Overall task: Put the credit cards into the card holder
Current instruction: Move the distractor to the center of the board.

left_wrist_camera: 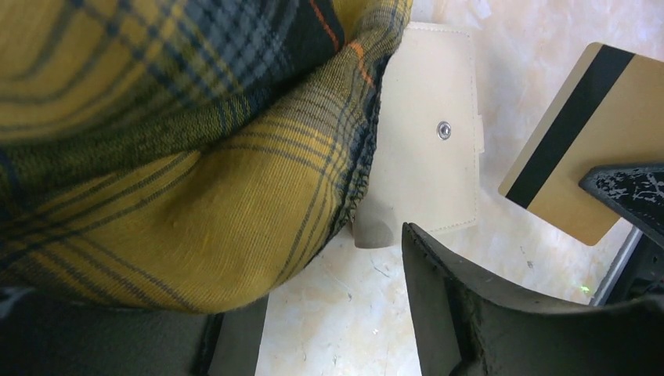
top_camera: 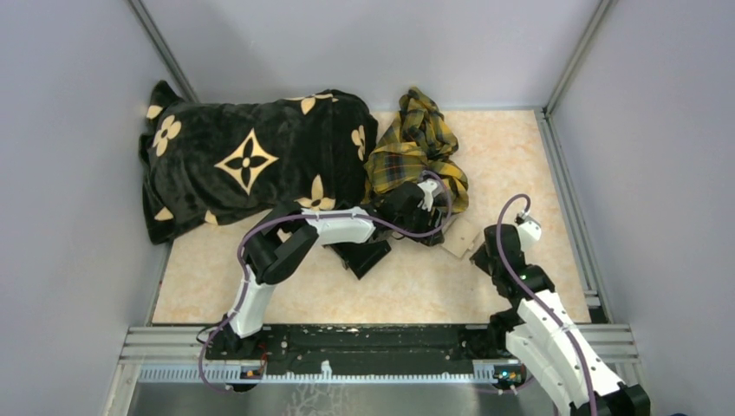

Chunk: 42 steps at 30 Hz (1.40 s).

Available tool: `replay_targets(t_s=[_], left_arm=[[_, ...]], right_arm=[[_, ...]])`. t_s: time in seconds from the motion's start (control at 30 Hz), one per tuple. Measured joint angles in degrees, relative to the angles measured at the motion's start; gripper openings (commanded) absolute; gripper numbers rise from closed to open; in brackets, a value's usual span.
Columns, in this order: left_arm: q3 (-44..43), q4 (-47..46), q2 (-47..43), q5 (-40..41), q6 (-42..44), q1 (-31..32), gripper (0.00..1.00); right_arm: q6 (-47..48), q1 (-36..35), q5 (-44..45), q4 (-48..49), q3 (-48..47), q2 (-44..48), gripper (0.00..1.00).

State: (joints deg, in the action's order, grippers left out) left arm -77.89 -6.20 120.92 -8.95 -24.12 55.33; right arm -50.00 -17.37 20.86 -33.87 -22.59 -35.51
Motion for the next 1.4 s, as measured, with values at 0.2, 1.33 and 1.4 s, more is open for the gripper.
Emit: replay_targets(t_s=[0.2,1.33,1.4], left_arm=[[-2.27,0.87,1.38,1.29,0.76,0.00,0.66],[-13.03,22.51,-8.74,27.71,-0.83,4.72,0.99],[-16.06,25.38,-8.00,31.89,-0.72,4.24,0.99]], right_arm=[[1.38,2.64,-4.20,3.93,0.59,-1.86,0.00],[3.39,6.69,-12.46,9.44,1.62,-0.44,0.00],[3.39,6.69,-13.00,9.46,1.62,-0.48,0.00]])
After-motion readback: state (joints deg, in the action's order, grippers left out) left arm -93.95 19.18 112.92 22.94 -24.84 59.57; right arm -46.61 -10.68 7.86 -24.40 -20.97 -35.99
